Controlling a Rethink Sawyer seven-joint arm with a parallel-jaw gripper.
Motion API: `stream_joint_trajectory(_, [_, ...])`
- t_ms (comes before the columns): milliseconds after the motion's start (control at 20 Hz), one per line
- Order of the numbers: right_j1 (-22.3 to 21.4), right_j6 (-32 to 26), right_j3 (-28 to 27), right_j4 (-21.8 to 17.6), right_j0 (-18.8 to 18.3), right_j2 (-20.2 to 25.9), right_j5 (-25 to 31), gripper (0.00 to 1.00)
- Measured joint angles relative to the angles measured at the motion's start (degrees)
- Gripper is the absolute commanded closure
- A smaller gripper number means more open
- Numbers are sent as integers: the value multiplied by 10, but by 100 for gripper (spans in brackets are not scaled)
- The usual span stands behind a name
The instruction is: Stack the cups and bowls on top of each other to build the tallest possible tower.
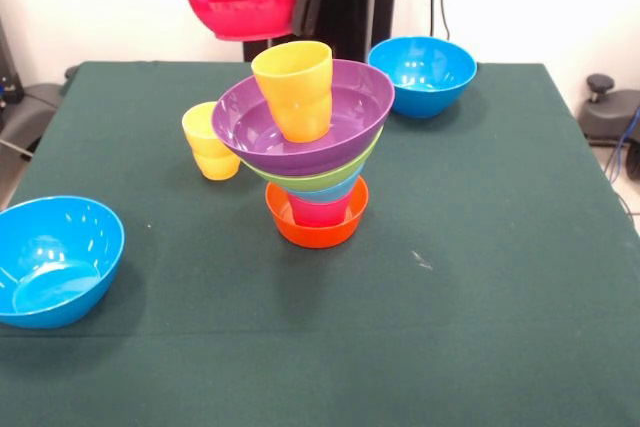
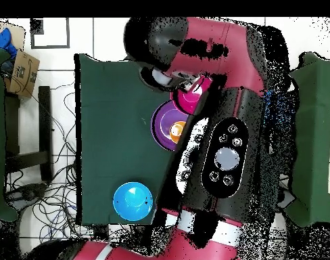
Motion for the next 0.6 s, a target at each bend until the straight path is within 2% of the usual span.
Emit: stream_joint_trajectory(600, [-11, -18, 15, -4, -8, 17, 0, 100])
